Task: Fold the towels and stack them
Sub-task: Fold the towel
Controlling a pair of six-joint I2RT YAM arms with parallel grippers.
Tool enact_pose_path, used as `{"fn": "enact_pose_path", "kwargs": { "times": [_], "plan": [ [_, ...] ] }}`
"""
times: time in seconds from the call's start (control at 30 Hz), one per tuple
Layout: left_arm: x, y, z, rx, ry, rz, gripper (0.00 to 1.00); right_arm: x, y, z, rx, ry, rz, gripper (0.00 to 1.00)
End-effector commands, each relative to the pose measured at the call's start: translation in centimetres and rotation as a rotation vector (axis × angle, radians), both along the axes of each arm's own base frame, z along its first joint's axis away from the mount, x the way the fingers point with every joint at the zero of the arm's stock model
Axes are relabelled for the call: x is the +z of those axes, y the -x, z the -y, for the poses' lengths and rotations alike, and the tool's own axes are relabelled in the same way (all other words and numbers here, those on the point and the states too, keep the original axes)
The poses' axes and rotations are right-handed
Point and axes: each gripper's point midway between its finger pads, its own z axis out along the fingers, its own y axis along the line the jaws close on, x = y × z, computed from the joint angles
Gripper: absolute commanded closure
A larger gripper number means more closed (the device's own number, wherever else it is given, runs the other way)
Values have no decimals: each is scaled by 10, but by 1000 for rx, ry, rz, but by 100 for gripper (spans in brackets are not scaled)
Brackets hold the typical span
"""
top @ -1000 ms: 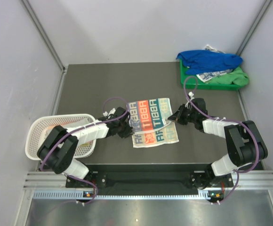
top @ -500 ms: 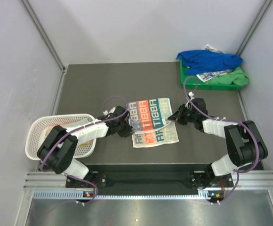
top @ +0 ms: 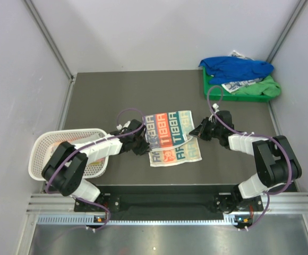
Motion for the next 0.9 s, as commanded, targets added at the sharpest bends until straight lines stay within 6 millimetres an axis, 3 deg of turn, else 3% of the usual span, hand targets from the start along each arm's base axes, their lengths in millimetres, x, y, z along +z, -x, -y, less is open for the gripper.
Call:
{"fn": "enact_pose_path", "kwargs": {
  "times": [0.0, 0.33, 0.53, 0.87],
  "plan": [
    [20, -9, 5, -6, 33, 45, 83, 3, -1, -6, 20, -15, 34, 100],
    [26, -9, 9, -29, 55, 34, 85, 2, -1, -6, 18, -15, 32, 100],
    [29, -12, 9, -38, 64, 43, 100, 5, 0, -7, 22, -20, 35, 100],
    [65, -15, 17, -120, 111, 141, 100, 36, 12, 1, 19, 1, 97, 100]
  ]
}}
